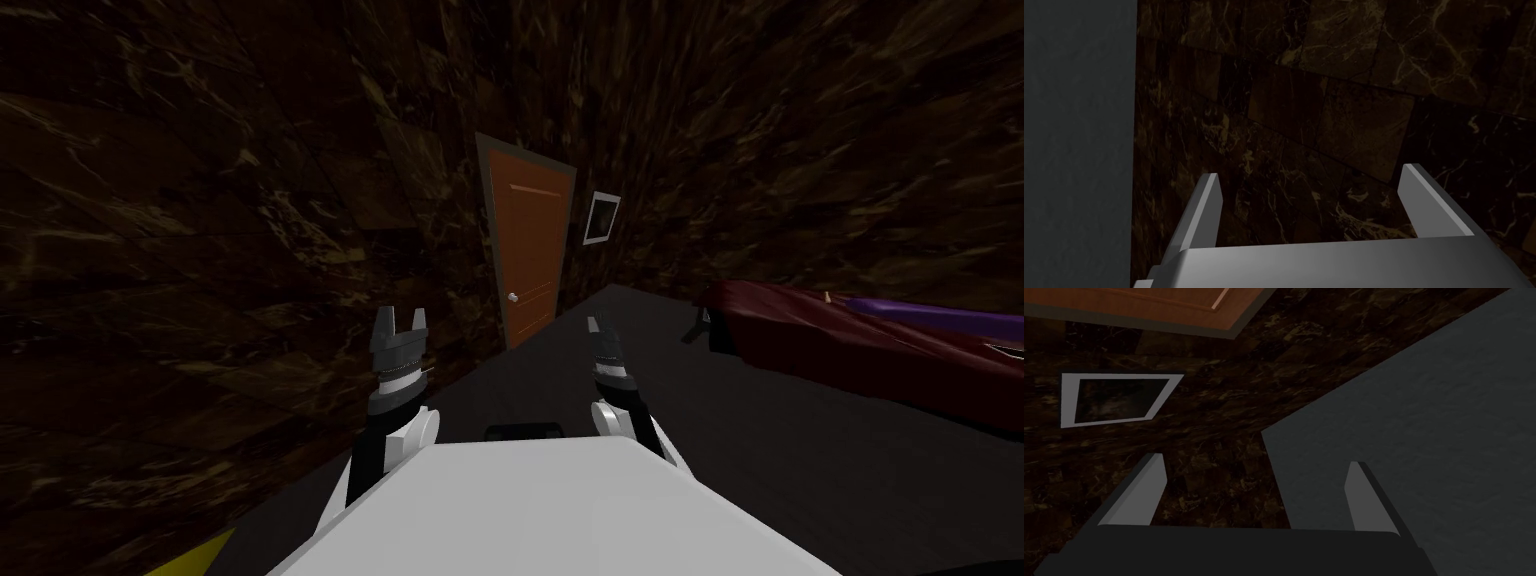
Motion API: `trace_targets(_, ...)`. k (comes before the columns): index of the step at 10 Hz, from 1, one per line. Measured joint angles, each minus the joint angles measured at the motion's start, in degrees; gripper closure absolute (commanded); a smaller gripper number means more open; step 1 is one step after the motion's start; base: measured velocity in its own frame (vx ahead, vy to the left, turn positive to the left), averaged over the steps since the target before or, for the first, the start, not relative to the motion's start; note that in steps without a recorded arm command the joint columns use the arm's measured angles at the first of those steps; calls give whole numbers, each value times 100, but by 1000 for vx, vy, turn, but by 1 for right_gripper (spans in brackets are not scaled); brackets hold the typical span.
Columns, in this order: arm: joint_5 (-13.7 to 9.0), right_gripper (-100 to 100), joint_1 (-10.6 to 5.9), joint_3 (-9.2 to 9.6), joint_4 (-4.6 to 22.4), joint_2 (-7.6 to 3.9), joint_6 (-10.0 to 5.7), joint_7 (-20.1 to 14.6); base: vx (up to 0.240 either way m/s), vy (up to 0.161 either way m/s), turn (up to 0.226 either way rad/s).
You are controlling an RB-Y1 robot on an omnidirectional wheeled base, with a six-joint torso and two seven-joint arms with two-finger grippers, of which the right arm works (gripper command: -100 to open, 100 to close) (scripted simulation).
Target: Pull the door open
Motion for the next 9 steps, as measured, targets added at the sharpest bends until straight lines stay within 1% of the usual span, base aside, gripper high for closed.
trace_targets(3, -33, -100, -128, 88, 419, -81, -64, 427, 98, 1, 103)
trace_targets(4, -52, -100, -160, 108, 546, -123, -82, 567, 98, -13, 113)
trace_targets(7, -93, -100, -321, 193, 1057, -216, -191, 1034, 98, -12, 116)
trace_targets(9, -140, -100, -484, 217, 1427, -304, -233, 1339, 105, 3, 122)
